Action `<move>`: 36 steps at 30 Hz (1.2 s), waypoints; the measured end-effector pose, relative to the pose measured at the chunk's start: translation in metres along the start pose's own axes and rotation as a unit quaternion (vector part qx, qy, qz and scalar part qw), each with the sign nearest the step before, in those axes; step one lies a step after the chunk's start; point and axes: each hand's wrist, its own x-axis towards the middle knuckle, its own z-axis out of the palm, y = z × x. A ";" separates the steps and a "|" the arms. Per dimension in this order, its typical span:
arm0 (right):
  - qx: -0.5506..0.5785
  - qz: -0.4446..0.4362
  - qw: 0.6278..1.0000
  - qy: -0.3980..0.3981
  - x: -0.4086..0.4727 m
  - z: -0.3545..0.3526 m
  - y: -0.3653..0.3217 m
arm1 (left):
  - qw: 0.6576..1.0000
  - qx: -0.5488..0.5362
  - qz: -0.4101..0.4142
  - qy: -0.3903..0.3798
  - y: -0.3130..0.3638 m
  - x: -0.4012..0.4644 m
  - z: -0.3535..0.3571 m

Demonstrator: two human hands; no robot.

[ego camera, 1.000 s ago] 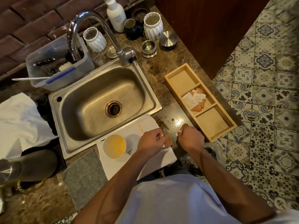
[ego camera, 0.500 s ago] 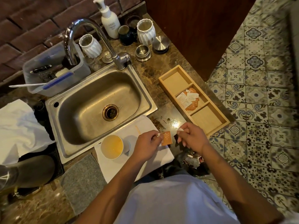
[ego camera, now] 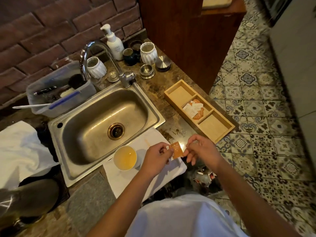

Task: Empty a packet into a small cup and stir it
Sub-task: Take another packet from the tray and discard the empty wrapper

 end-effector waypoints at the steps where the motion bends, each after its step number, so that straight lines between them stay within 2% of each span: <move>1: 0.003 0.005 1.000 0.007 -0.004 0.005 0.002 | 1.000 -0.003 0.004 0.000 -0.001 -0.004 -0.004; 7: 0.008 0.002 0.999 0.050 -0.035 0.040 0.015 | 1.000 -0.008 0.020 -0.006 -0.015 -0.030 -0.028; 16: -0.092 -0.078 0.971 0.205 -0.073 0.061 0.035 | 0.998 0.011 0.048 -0.035 -0.033 -0.056 -0.042; 22: -0.073 -0.097 0.960 0.251 -0.103 0.055 0.053 | 0.996 0.021 0.055 -0.064 -0.036 -0.064 -0.037; 29: -0.033 -0.065 0.960 0.269 -0.131 0.040 0.073 | 0.994 0.016 0.056 -0.088 -0.032 -0.078 -0.016; 36: 0.026 -0.025 0.958 0.283 -0.162 0.007 0.112 | 0.988 0.052 0.037 -0.139 -0.035 -0.094 0.040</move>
